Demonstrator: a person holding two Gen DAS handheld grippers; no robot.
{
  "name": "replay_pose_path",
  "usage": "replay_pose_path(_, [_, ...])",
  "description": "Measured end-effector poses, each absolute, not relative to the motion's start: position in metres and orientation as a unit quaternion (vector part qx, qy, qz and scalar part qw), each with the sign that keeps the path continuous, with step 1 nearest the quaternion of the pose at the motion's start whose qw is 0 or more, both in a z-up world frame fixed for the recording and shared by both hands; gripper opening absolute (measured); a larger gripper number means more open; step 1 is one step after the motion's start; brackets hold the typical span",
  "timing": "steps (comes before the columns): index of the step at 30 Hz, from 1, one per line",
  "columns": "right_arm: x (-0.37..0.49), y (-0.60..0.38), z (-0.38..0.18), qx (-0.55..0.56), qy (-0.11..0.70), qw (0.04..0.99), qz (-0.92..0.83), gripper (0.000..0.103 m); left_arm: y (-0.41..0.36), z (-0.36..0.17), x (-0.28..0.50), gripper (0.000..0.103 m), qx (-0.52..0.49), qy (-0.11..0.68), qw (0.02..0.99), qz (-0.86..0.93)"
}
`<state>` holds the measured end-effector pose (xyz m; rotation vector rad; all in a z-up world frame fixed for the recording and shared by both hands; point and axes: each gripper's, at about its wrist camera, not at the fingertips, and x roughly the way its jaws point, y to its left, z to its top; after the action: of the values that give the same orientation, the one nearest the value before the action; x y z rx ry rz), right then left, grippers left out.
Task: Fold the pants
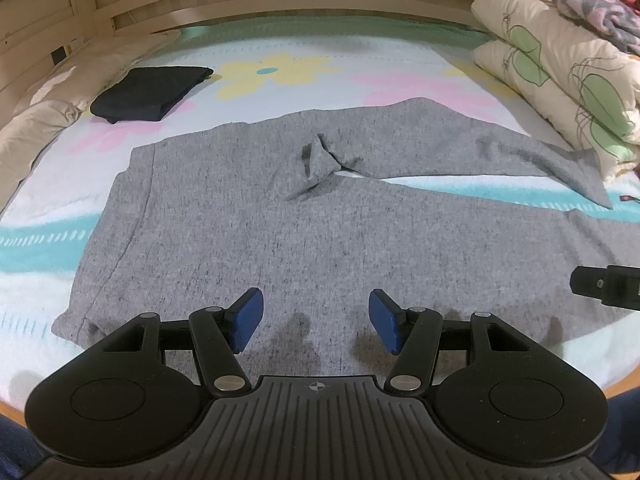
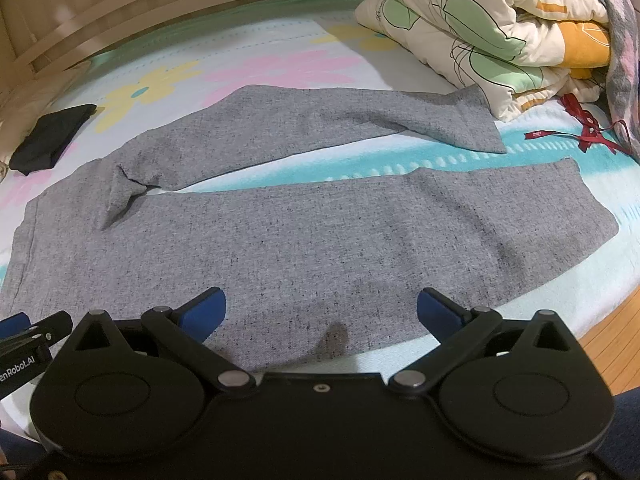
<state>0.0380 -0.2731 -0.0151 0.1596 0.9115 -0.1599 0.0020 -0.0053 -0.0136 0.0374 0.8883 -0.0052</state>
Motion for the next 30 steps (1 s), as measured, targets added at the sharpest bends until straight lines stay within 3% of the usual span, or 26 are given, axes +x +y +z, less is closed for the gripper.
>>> replay_pose_path(30, [0.0380,-0.2698,-0.0161,0.073,0.444,0.890,-0.074,0.102,-0.0078,-0.0166,0.0020,0.057,0.024,0.438,0.899,-0.005])
